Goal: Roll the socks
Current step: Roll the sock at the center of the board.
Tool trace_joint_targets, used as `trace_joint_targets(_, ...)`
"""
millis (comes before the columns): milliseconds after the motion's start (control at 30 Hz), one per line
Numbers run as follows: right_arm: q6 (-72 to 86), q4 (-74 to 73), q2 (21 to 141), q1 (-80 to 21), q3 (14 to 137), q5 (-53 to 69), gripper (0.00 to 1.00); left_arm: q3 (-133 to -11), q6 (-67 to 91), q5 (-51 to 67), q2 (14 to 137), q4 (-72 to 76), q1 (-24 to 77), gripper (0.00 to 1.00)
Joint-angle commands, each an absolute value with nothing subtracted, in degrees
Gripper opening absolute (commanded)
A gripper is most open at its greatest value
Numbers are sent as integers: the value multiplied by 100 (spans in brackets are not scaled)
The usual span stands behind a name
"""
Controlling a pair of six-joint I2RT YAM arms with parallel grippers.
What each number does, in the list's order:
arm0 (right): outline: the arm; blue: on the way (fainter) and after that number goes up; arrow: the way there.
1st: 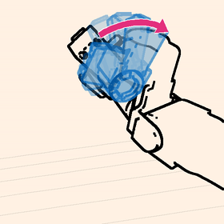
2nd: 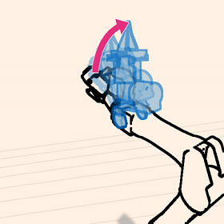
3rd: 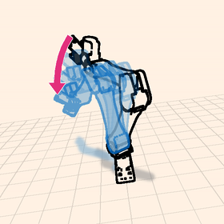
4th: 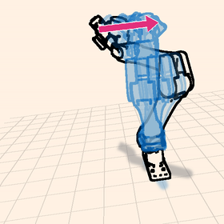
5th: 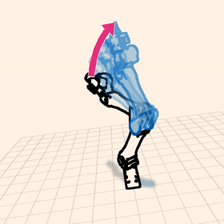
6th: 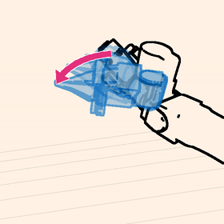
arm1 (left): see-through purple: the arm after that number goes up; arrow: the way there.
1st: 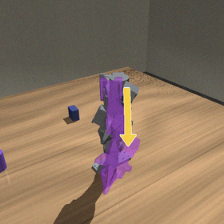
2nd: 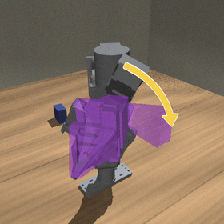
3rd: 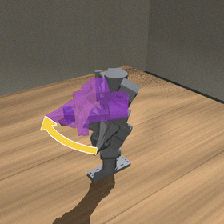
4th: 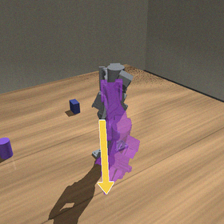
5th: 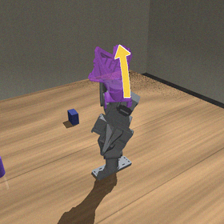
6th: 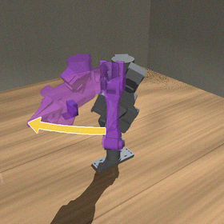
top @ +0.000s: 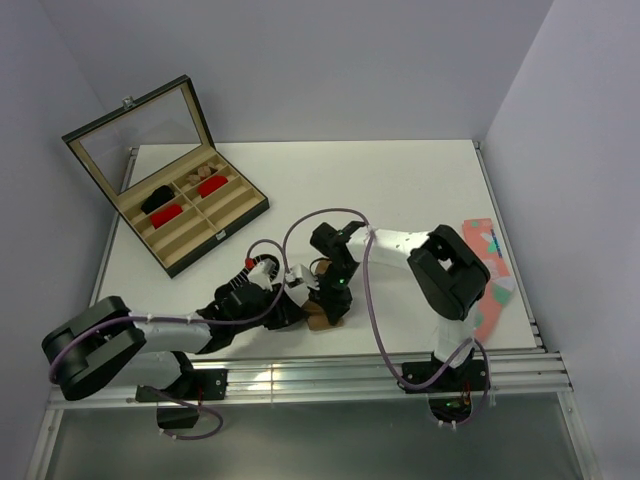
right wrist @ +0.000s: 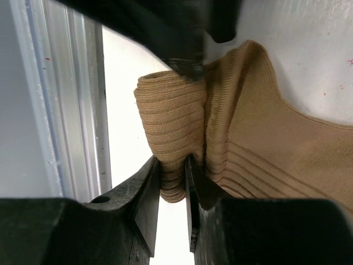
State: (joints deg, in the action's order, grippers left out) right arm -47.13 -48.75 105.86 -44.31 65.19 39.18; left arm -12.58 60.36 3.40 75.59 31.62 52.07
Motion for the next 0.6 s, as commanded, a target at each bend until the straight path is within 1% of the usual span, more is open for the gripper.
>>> trace_joint_targets(0, -4614, -5228, 11118, -4368, 6556, 3313, 13, -1222, 5538, -263, 7067, 3235, 5492, 38)
trace_joint_targets(67, -4571, -5308, 11276, -4333, 6679, 3358, 13, -1117, 5354, -553, 6787, 3261, 5703, 38)
trace_joint_targets(333, -4403, -5581, 11733, -4175, 7048, 3296, 14, -931, 4554, -905, 6135, 3349, 6142, 39)
trace_joint_targets(400, -4421, -5677, 11803, -4166, 7110, 3235, 14, -1132, 4194, -1019, 6152, 3183, 6257, 40)
trace_joint_targets(433, -4412, -5686, 11873, -4166, 7145, 3200, 14, -1238, 4071, -1098, 6187, 2868, 6380, 40)
trace_joint_targets(567, -4395, -5792, 12041, -4140, 7294, 3120, 15, -1809, 3377, -1178, 6555, 2392, 6495, 47)
